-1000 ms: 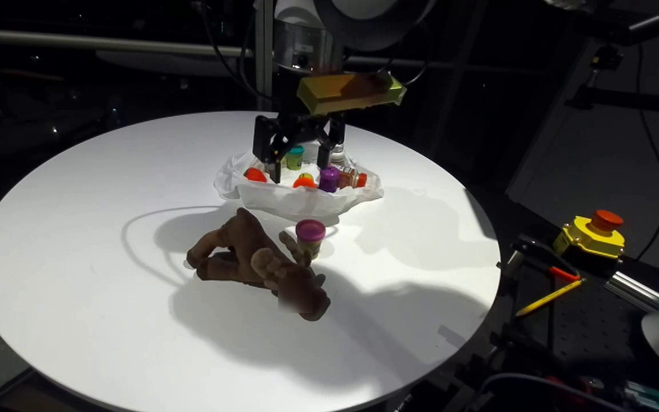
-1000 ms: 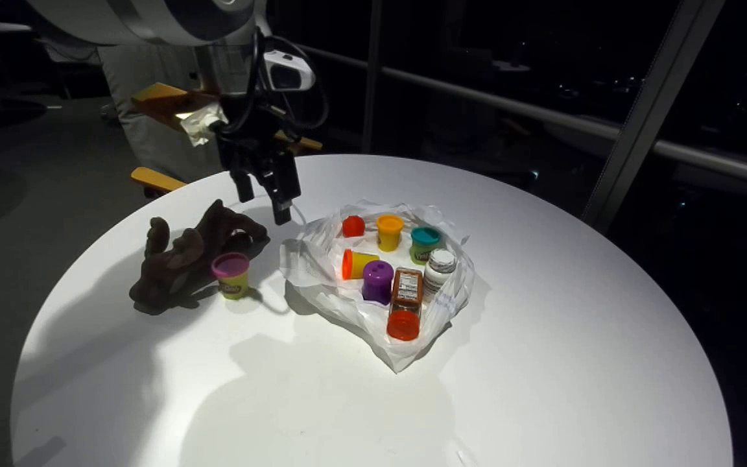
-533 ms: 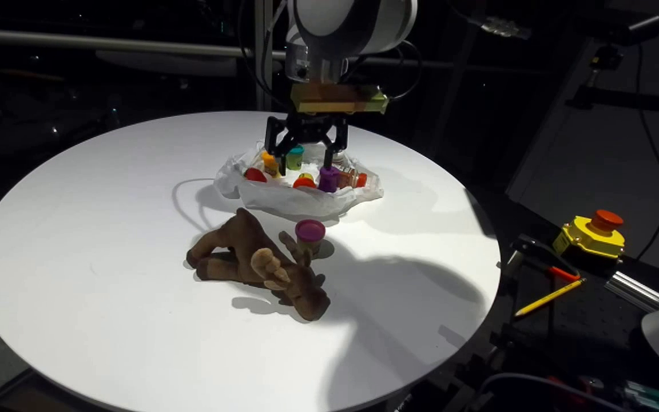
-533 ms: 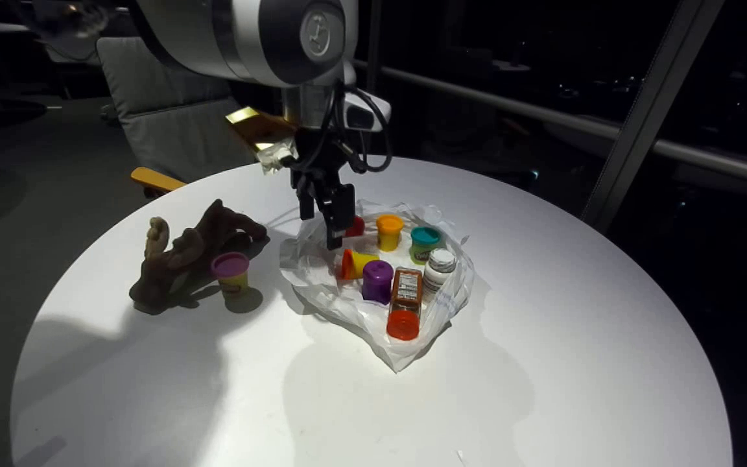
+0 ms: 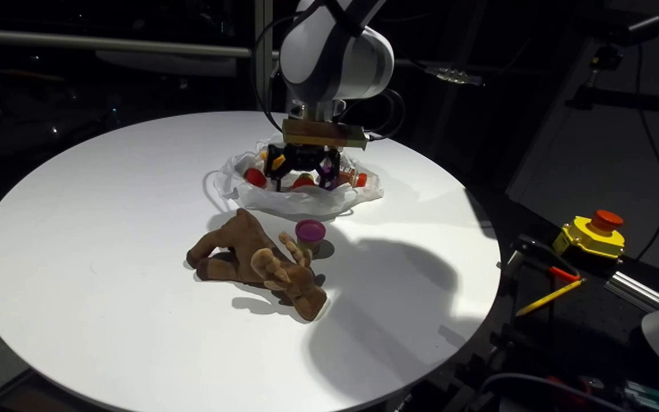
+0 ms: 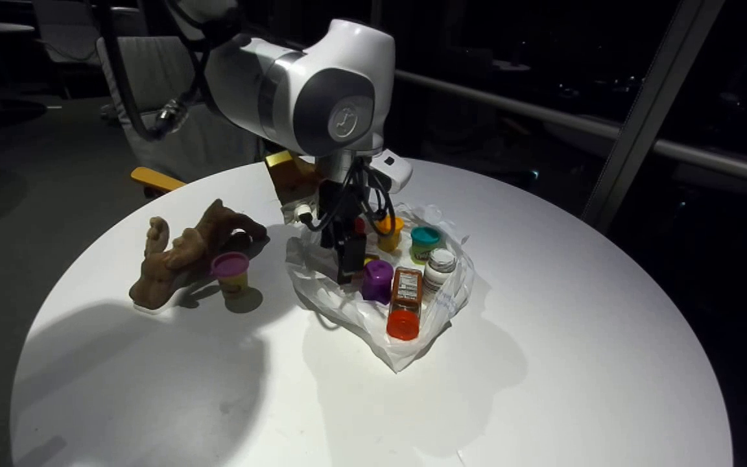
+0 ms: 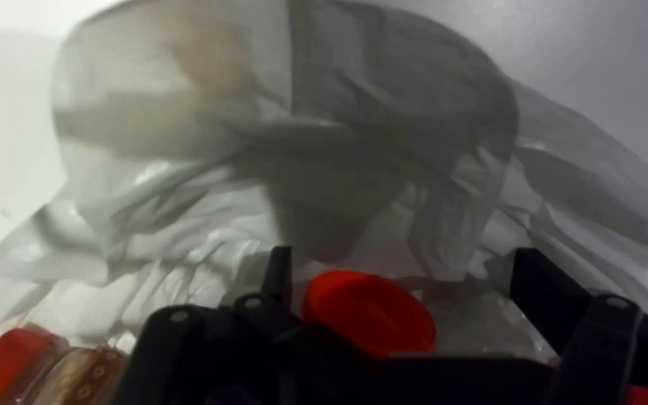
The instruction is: Remove the objects in the plastic and put them on the table
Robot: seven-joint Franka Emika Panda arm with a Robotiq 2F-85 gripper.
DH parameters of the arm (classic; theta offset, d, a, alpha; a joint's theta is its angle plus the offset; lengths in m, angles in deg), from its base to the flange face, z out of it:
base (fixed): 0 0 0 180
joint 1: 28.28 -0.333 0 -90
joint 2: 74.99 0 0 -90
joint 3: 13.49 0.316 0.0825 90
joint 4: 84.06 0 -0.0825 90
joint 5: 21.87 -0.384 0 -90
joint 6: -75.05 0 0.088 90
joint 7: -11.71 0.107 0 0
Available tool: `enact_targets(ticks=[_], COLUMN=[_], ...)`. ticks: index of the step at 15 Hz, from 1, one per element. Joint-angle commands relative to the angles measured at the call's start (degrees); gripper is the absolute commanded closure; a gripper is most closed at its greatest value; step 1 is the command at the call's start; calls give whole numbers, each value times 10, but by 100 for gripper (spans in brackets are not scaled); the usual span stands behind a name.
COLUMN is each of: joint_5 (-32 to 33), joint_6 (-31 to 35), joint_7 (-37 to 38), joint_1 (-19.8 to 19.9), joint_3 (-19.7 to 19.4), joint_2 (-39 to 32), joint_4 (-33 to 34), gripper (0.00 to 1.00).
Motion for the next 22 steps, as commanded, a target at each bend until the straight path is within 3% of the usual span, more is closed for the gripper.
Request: enact_targets(ticks=[1,9,14,16,22], joint_5=[-35,-55,-56,-54,-40], joint_6=[40,95,95,94,111], joint_7=[1,57,100,111,148], joint_1=[7,-7,0,0,-15], joint_3=[7,-17,-18,-18,-39], joint_2=[10,18,5,-2,17], joint_4=[-4,-25,-16,-11,-32], gripper=[0,0,0,27,73])
